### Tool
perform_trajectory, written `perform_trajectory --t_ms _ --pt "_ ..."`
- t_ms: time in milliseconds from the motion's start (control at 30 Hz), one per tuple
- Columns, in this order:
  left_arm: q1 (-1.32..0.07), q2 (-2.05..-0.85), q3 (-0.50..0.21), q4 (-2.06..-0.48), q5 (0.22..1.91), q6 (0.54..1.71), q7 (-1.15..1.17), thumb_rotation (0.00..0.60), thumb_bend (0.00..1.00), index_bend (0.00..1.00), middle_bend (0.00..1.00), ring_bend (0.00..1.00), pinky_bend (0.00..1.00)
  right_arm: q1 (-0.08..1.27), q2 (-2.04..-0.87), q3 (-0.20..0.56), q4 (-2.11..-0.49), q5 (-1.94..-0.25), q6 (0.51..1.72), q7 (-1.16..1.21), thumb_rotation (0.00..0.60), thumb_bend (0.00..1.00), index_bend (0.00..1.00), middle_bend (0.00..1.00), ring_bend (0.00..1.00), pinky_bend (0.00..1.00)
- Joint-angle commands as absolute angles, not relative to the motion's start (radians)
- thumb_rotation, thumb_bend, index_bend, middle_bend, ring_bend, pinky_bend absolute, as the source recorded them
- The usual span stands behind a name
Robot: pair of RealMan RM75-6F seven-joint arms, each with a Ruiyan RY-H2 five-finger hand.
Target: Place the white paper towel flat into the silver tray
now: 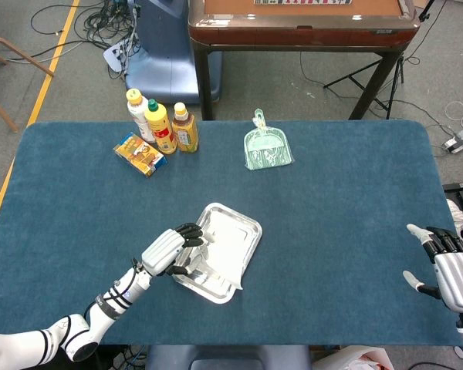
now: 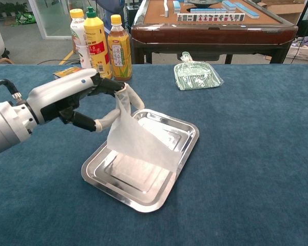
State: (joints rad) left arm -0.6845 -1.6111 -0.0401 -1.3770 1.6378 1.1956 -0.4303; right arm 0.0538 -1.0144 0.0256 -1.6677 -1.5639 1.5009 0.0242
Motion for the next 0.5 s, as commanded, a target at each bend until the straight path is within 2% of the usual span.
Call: perform_trajectory --t_ms 33,500 --pt "-0.671 -1.614 -0.024 -1.347 1.638 1.202 -0.426 0.6 0.51 0.61 0.33 0.25 0.17 0.054 -1.013 0.027 -1.668 -1.564 1.502 0.024 0.6 0.2 0.18 0.26 0.16 0.17" --pt "-0.625 -1.63 0.006 -1.231 1.637 1.234 -0.341 0.6 0.51 0.6 0.33 0.25 0.17 0.057 -1.016 0.027 -1.675 -1.567 1.497 0.016 0.6 0.2 0.18 0.26 0.16 0.17"
